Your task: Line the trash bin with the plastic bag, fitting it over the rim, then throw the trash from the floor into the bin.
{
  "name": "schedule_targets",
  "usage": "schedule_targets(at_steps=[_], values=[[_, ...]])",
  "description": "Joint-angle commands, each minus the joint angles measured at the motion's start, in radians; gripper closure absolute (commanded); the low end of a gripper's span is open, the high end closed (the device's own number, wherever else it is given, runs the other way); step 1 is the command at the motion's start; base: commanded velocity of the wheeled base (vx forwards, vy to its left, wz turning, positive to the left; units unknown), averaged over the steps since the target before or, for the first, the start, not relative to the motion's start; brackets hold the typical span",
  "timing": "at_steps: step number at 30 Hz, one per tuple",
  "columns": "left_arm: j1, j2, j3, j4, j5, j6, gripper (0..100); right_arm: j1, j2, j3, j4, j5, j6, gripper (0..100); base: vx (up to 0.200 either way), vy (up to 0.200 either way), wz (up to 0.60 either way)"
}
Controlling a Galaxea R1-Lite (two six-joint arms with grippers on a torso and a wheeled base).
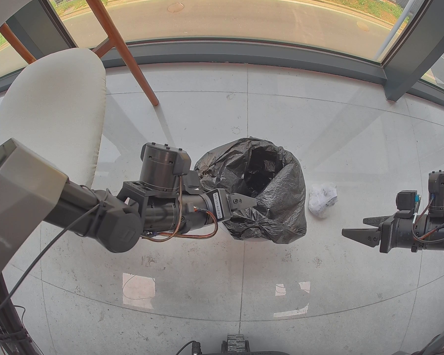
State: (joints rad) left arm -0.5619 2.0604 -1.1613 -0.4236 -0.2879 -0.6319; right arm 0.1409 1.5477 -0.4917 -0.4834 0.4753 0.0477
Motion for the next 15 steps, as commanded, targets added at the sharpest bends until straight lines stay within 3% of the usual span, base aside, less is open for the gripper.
schedule_targets(at_steps=[1,15], values=[[-0.003,0.081,-0.08,0.006,0.003,-0.006,0,0.002,0.012,0.012,-0.012,0.0,0.001,0,0.0,0.0,0.0],[-0.003,0.247,-0.302,0.071,0.079,-0.052,0,0.002,0.012,0.016,-0.014,0.0,0.001,0,0.0,0.0,0.0]])
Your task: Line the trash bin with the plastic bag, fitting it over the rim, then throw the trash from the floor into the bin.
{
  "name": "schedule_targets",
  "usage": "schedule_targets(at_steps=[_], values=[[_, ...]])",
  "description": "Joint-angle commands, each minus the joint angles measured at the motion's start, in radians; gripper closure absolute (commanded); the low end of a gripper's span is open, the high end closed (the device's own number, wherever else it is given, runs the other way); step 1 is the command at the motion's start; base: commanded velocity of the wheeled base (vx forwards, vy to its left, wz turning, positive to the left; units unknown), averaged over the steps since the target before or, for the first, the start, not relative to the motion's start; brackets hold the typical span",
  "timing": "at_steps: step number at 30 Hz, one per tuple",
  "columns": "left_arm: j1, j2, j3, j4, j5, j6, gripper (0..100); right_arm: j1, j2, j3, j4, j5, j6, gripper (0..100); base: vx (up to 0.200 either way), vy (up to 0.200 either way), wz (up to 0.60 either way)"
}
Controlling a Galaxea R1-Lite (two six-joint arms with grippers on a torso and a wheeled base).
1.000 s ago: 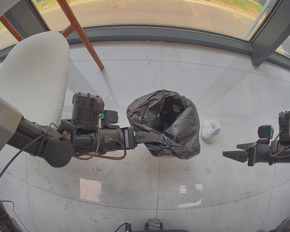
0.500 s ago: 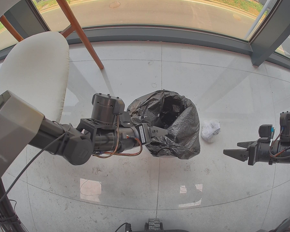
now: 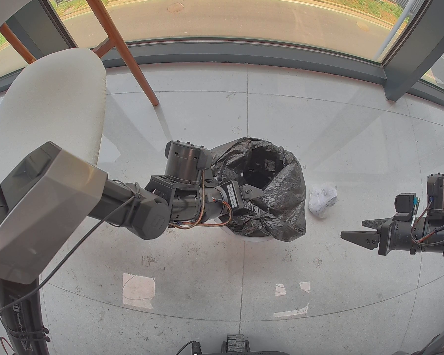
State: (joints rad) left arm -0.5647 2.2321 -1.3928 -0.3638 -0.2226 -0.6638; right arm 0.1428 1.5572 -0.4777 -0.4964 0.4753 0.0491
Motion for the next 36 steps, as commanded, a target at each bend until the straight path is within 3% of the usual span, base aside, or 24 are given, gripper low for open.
schedule_targets(at_steps=[1,2,3,22,32,33,36], values=[[0.0,0.075,-0.071,0.011,0.014,-0.02,0,0.0,0.003,0.002,-0.001,0.0,0.0,0,0.0,0.0,0.0],[0.0,0.09,-0.111,0.025,0.023,-0.039,0,-0.002,0.003,0.002,-0.001,0.0,0.0,0,0.0,0.0,0.0],[0.0,0.092,-0.12,0.032,0.025,-0.046,100,-0.002,0.003,0.002,-0.001,0.0,0.0,0,0.0,0.0,0.0],[0.002,0.044,-0.146,0.094,0.055,-0.053,100,-0.003,0.001,0.011,-0.002,0.0,0.0,0,0.0,0.0,0.0],[0.002,-0.151,0.072,0.091,0.063,-0.022,100,0.0,0.003,0.013,-0.004,0.0,0.0,0,0.0,0.0,0.0],[0.002,-0.181,0.169,0.083,0.063,0.01,100,0.003,0.003,0.011,-0.004,0.0,0.0,0,0.0,0.0,0.0],[-0.003,-0.213,0.274,0.079,0.061,0.044,100,0.004,0.004,0.011,-0.002,0.0,0.001,0,0.0,0.0,0.0]])
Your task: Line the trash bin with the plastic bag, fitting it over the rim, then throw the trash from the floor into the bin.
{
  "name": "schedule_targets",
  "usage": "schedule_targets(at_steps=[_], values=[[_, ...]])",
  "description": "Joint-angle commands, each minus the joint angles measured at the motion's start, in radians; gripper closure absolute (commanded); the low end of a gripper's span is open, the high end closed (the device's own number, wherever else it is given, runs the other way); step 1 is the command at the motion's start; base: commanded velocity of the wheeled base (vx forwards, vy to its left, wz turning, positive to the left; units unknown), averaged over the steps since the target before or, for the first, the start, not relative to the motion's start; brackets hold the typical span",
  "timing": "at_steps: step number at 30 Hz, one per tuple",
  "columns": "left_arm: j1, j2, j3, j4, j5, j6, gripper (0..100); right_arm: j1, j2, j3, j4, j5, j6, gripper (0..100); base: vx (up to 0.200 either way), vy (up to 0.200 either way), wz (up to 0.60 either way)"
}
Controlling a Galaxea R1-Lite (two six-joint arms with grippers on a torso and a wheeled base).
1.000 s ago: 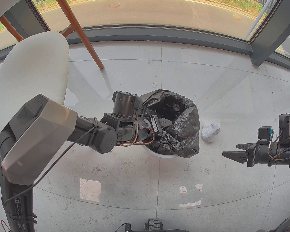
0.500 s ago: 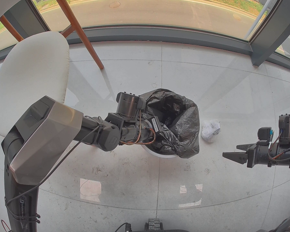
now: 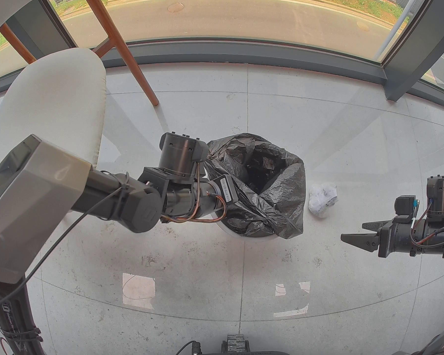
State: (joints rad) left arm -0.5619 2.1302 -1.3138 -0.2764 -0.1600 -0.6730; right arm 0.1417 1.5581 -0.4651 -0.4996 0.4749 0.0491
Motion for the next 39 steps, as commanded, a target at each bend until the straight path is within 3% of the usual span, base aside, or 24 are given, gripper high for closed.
schedule_targets(at_steps=[1,5,11,16,22,26,27,39], values=[[-0.007,-0.119,0.219,-0.009,-0.001,0.058,100,0.009,0.004,-0.001,0.001,0.001,0.001,0,0.0,0.0,0.0],[-0.024,-0.141,0.257,-0.009,-0.003,0.07,100,0.038,0.034,-0.015,-0.001,0.002,0.003,0,0.0,0.0,0.0],[-0.027,-0.139,0.145,-0.012,-0.006,0.044,100,0.072,0.054,-0.043,-0.001,0.001,0.023,0,0.0,0.0,0.0],[-0.027,-0.138,0.157,0.013,-0.009,0.044,100,0.073,0.048,-0.013,-0.001,-0.001,0.026,0,0.0,0.0,0.0],[-0.029,-0.113,-0.035,0.028,-0.013,-0.023,100,0.062,0.043,-0.004,-0.001,-0.001,0.026,0,0.0,0.0,0.0],[-0.056,-0.055,-0.105,0.146,-0.013,-0.053,100,0.065,0.043,-0.007,-0.001,-0.001,0.026,0,0.0,0.0,0.0],[-0.058,-0.052,-0.107,0.171,-0.013,-0.054,0,0.067,0.043,-0.007,-0.001,-0.002,0.026,0,0.0,0.0,0.0],[-0.079,-0.047,-0.096,0.175,-0.006,-0.162,0,0.067,0.045,0.005,-0.001,-0.001,0.026,0,0.0,0.0,0.0]])
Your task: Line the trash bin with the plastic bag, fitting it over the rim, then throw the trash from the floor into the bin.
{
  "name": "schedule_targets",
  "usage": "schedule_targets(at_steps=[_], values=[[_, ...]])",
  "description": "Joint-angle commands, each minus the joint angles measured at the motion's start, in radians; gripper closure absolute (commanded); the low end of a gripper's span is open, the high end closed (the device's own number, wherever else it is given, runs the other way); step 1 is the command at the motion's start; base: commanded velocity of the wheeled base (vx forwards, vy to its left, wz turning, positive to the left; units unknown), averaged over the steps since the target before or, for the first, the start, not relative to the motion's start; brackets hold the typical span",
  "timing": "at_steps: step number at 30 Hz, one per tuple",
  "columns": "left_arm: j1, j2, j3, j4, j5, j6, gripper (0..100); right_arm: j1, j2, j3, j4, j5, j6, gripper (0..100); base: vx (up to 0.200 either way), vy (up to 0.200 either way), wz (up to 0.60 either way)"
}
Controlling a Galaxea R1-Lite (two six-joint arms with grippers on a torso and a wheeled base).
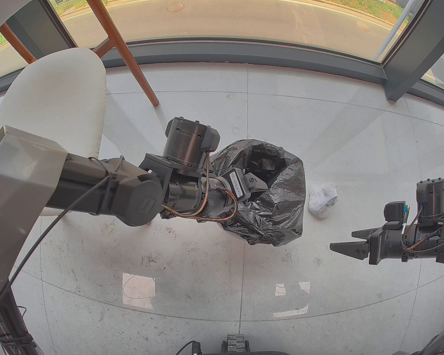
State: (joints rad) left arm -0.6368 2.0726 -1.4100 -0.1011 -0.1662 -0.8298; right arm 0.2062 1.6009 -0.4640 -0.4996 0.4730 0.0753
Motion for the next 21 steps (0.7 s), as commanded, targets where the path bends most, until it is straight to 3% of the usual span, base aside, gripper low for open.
schedule_targets(at_steps=[1,17,20,21], values=[[-0.006,0.012,0.0,0.0,0.001,-0.005,0,0.004,0.002,0.002,-0.001,0.001,0.0,0,0.0,0.0,0.0],[-0.011,0.152,-0.076,0.0,0.007,-0.005,0,-0.001,0.004,0.005,-0.002,0.001,0.001,0,0.0,0.0,0.0],[-0.007,0.239,-0.236,0.023,0.008,-0.008,0,0.001,0.001,0.012,-0.002,0.001,0.001,0,0.0,0.0,0.0],[-0.007,0.244,-0.25,0.034,0.008,-0.008,100,0.001,0.001,0.012,-0.002,0.001,0.001,0,0.0,0.0,0.0]])
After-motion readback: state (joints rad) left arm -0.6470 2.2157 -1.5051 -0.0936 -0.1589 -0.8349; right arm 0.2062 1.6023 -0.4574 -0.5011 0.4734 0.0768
